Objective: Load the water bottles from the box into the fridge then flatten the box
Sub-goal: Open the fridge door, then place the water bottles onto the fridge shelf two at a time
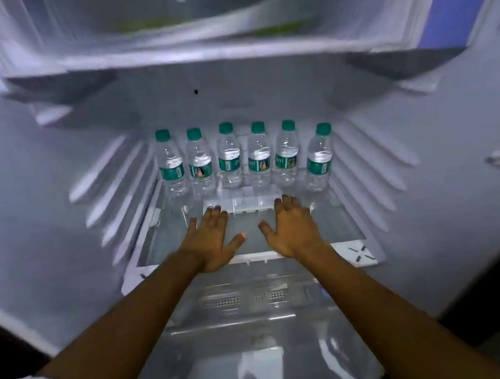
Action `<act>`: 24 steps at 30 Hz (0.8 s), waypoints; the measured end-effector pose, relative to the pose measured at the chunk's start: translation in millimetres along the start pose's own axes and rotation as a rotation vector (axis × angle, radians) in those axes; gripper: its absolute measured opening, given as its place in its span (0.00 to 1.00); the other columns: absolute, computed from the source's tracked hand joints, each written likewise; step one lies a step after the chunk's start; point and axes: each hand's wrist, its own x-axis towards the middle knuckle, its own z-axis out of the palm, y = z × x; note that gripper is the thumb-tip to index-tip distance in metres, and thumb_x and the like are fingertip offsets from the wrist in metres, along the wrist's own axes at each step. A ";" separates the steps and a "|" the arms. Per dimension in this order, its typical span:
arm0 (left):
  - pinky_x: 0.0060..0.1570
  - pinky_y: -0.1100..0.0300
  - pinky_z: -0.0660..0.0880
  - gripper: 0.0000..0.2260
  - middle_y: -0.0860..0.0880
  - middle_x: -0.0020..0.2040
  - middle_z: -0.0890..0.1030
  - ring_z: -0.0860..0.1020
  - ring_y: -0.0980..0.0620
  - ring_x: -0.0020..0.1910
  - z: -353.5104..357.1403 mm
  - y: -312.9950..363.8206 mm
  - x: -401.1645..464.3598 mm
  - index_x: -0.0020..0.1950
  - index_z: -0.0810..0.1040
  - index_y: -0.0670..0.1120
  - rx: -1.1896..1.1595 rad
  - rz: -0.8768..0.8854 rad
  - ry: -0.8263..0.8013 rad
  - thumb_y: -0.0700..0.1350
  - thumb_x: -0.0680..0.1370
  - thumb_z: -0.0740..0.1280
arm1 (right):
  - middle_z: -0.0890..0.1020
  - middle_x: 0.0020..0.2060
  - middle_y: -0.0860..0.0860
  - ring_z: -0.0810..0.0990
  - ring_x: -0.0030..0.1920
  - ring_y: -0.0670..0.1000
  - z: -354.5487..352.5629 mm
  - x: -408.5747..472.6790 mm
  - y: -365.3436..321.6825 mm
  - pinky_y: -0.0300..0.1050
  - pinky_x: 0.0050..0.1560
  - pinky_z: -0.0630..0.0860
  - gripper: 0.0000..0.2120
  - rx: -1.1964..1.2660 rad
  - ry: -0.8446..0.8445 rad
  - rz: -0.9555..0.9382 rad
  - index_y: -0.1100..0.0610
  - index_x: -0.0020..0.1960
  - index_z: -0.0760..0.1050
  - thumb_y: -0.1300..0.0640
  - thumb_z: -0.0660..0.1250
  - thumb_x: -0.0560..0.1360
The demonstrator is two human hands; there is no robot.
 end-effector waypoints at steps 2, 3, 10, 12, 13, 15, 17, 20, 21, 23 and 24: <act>0.76 0.47 0.39 0.37 0.48 0.80 0.43 0.42 0.51 0.79 4.6 -2.5 1.6 0.80 0.44 0.45 -0.013 0.003 0.049 0.67 0.79 0.47 | 0.62 0.75 0.60 0.59 0.75 0.59 6.5 5.1 2.7 0.59 0.74 0.57 0.35 -0.007 0.029 0.007 0.62 0.75 0.61 0.39 0.56 0.79; 0.76 0.47 0.40 0.37 0.48 0.80 0.44 0.43 0.51 0.79 5.7 -2.2 1.4 0.80 0.45 0.45 -0.017 0.006 0.072 0.67 0.79 0.48 | 0.63 0.75 0.60 0.60 0.75 0.59 7.9 6.8 3.1 0.60 0.74 0.56 0.34 -0.010 0.039 0.009 0.62 0.75 0.62 0.38 0.56 0.79; 0.76 0.45 0.43 0.36 0.47 0.80 0.49 0.47 0.50 0.79 6.1 1.2 -1.0 0.80 0.49 0.46 -0.056 0.020 0.168 0.66 0.79 0.51 | 0.63 0.75 0.59 0.60 0.75 0.59 7.8 1.6 3.5 0.60 0.75 0.54 0.34 0.020 0.084 0.014 0.60 0.74 0.64 0.37 0.55 0.79; 0.76 0.46 0.43 0.36 0.46 0.80 0.49 0.47 0.49 0.79 3.7 3.2 -4.6 0.80 0.50 0.45 -0.072 0.019 0.176 0.66 0.79 0.51 | 0.64 0.75 0.59 0.60 0.75 0.58 4.2 -1.2 1.2 0.60 0.75 0.54 0.34 0.034 0.079 0.020 0.60 0.74 0.64 0.37 0.55 0.79; 0.76 0.46 0.43 0.36 0.46 0.80 0.50 0.48 0.49 0.79 2.9 4.1 -6.4 0.79 0.50 0.45 -0.080 0.019 0.180 0.66 0.79 0.51 | 0.64 0.75 0.59 0.61 0.75 0.58 2.6 -2.5 0.3 0.60 0.75 0.54 0.34 0.037 0.072 0.024 0.60 0.74 0.64 0.37 0.55 0.79; 0.76 0.46 0.44 0.36 0.45 0.80 0.51 0.49 0.48 0.79 2.2 4.8 -8.7 0.79 0.52 0.44 -0.093 0.013 0.201 0.66 0.79 0.52 | 0.66 0.74 0.59 0.62 0.74 0.58 1.4 -3.2 -0.5 0.60 0.75 0.55 0.34 0.035 0.069 0.026 0.60 0.74 0.65 0.37 0.56 0.79; 0.76 0.45 0.46 0.36 0.44 0.79 0.53 0.51 0.47 0.78 3.0 4.7 -8.3 0.79 0.54 0.43 -0.098 0.022 0.234 0.65 0.79 0.53 | 0.69 0.72 0.59 0.65 0.72 0.59 1.4 -3.0 0.1 0.60 0.74 0.57 0.33 0.041 0.080 0.027 0.61 0.72 0.67 0.37 0.56 0.78; 0.75 0.43 0.51 0.35 0.42 0.77 0.59 0.56 0.45 0.77 5.5 2.5 -4.6 0.77 0.59 0.41 -0.104 0.037 0.298 0.65 0.78 0.55 | 0.71 0.70 0.59 0.67 0.71 0.59 2.5 -1.1 1.2 0.60 0.73 0.59 0.33 0.046 0.098 0.034 0.61 0.71 0.69 0.37 0.56 0.78; 0.74 0.43 0.53 0.36 0.41 0.77 0.60 0.58 0.44 0.76 6.3 1.6 -4.1 0.76 0.60 0.41 -0.117 0.037 0.314 0.65 0.78 0.56 | 0.71 0.70 0.59 0.67 0.71 0.59 2.2 -0.7 0.7 0.60 0.73 0.58 0.33 0.044 0.095 0.036 0.61 0.71 0.69 0.37 0.56 0.78; 0.73 0.44 0.58 0.35 0.40 0.74 0.65 0.62 0.43 0.74 8.2 0.0 -3.6 0.74 0.63 0.41 -0.153 0.036 0.354 0.66 0.77 0.57 | 0.72 0.69 0.58 0.68 0.70 0.59 0.3 -0.8 -1.0 0.60 0.72 0.61 0.32 0.061 0.102 0.030 0.61 0.71 0.69 0.38 0.58 0.78; 0.71 0.45 0.61 0.34 0.40 0.72 0.68 0.65 0.42 0.72 8.9 -1.0 -3.6 0.72 0.66 0.41 -0.178 0.035 0.390 0.65 0.77 0.58 | 0.73 0.68 0.58 0.70 0.68 0.59 -1.6 -1.4 -2.7 0.59 0.70 0.64 0.30 0.088 0.128 0.020 0.61 0.70 0.69 0.39 0.59 0.78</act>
